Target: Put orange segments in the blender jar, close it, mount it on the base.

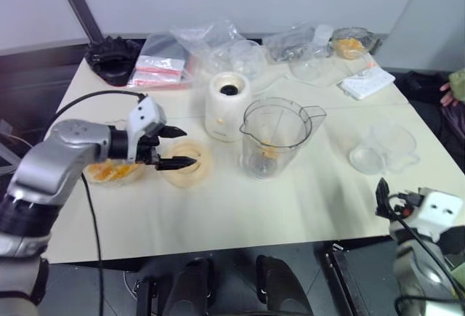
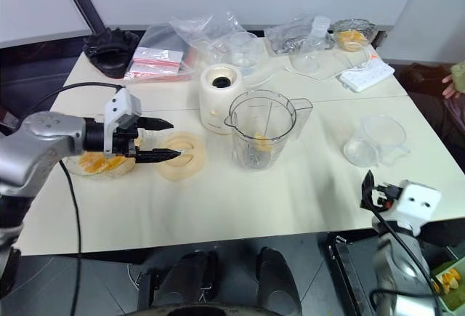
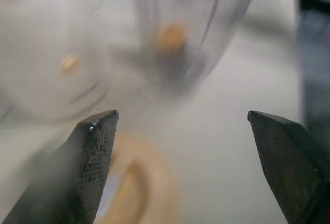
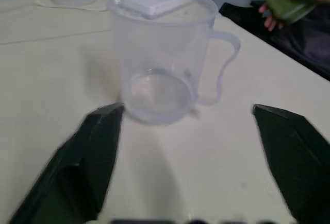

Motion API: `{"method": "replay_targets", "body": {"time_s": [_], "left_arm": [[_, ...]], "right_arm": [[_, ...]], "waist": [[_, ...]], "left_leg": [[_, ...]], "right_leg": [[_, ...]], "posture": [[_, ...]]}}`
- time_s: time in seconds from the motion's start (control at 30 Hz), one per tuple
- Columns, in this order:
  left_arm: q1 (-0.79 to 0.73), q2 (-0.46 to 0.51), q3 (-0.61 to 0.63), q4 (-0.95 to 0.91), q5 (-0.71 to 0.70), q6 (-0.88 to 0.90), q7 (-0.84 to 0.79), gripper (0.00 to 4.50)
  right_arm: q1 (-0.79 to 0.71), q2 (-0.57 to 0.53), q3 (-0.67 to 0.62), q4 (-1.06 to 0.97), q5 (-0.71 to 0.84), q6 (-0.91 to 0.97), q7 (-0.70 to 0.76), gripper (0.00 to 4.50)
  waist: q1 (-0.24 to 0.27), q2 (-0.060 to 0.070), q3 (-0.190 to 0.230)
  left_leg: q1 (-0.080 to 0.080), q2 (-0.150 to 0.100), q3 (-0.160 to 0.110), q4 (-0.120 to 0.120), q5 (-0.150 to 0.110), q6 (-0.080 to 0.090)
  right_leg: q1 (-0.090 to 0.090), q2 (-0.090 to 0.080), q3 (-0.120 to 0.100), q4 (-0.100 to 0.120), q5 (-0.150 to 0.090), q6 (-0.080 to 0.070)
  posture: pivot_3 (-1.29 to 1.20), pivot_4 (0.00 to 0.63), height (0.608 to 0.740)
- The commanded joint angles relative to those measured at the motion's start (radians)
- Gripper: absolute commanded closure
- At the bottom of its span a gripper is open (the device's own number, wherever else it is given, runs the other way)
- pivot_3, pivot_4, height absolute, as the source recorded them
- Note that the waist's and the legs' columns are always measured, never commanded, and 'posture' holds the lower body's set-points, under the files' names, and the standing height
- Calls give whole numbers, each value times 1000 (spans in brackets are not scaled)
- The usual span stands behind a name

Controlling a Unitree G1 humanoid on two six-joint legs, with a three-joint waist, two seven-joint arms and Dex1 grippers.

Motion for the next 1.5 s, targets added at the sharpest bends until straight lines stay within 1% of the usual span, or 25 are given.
{"method": "replay_targets", "body": {"time_s": [0.03, 0.1, 0.2, 0.33, 0.4, 0.47, 0.6, 0.7, 0.87, 0.97, 1.13, 1.17, 1.2, 1.43, 1.5], "left_arm": [[-121, -55, -80, 178, 142, -170, -84, 305], [-194, -111, -126, 317, 219, -247, -102, 305], [-287, -180, -193, 519, 330, -383, -151, 305], [-395, -247, -255, 751, 468, -525, -160, 305], [-447, -289, -278, 866, 516, -581, -176, 305], [-471, -311, -288, 944, 554, -637, -192, 305], [-493, -363, -281, 1045, 593, -675, -201, 305], [-488, -390, -291, 1099, 644, -714, -162, 305], [-472, -437, -301, 1173, 706, -696, -103, 305], [-469, -458, -301, 1210, 732, -694, -76, 1153], [-462, -473, -294, 1245, 747, -686, -101, 3728], [-462, -472, -288, 1249, 746, -684, -110, 4142], [-461, -470, -284, 1251, 745, -684, -115, 4231], [-489, -460, -246, 1247, 743, -708, -107, 4230], [-519, -461, -203, 1214, 694, -709, -169, 4230]], "right_arm": [[61, -29, -61, -131, 93, 25, 78, 382], [99, -56, -71, -185, 162, 59, 148, 382], [169, -125, -74, -265, 283, 132, 270, 382], [201, -210, -94, -320, 392, 217, 343, 382], [186, -265, -104, -346, 428, 253, 370, 382], [165, -299, -100, -370, 455, 278, 371, 382], [110, -334, -87, -414, 509, 322, 337, 382], [65, -355, -56, -427, 510, 366, 300, 382], [2, -359, -15, -439, 527, 399, 262, 382], [-23, -357, -8, -432, 522, 404, 250, 318], [-39, -353, 1, -423, 514, 409, 242, 318], [-38, -351, 0, -420, 511, 407, 241, 318], [-38, -349, 1, -419, 509, 407, 239, 318], [-68, -340, 29, -378, 472, 396, 242, 318], [-88, -332, 51, -354, 450, 389, 244, 318]], "waist": [[0, 0, 0], [6, 0, 0], [18, 1, 0], [22, 0, 0], [22, 0, 0], [23, -2, 1], [22, -2, 1], [22, -3, 1], [25, -3, -1], [25, -3, -2], [23, -3, -7], [23, -3, -7], [22, -3, -7], [21, -3, -7], [21, -4, -7]], "left_leg": [[-1, 0, 0, 0, 0, 0], [-1, -1, 0, -1, -1, -1], [-4, -1, 1, -2, -1, 2], [-12, 0, 1, 0, -3, 6], [-16, 0, 2, 3, -3, 6], [-16, -1, 4, 6, -3, 6], [-16, 0, 3, 13, -4, 8], [-16, 0, 0, 16, -4, 8], [-14, 0, 0, 19, -4, 8], [-9, 0, -1, 19, -4, 8], [-7, 1, -1, 19, -4, 8], [-5, 1, -1, 19, -4, 8], [-4, 1, -1, 18, -4, 8], [-1, 4, 1, 18, -5, 8], [-1, 4, 1, 18, -5, 8]], "right_leg": [[0, -1, 0, 0, 0, 0], [0, -6, -1, -1, 2, -3], [-4, -4, -3, 0, 0, -1], [-11, 1, -3, 3, -3, 0], [-13, 1, -4, 3, -2, 0], [-12, 1, -4, 3, -2, 0], [-8, 1, -4, 3, -2, 0], [-7, 0, -4, 3, -1, 0], [-3, 0, -4, 3, 0, -1], [1, 0, -4, 3, 0, 0], [4, 0, -5, 3, 0, 0], [5, 0, -5, 4, 0, 0], [6, 0, -5, 4, -1, 1], [8, 0, -6, 3, -1, 1], [7, 0, -6, 3, -1, 1]], "posture": [[0, 150, 740], [0, 150, 740], [0, 150, 740], [0, 150, 740], [0, 150, 740], [0, 150, 740], [0, 150, 740], [0, 150, 740], [0, 150, 740], [0, 150, 740], [0, 150, 740], [0, 150, 740], [0, 150, 740], [0, 150, 740], [0, 150, 740]]}}
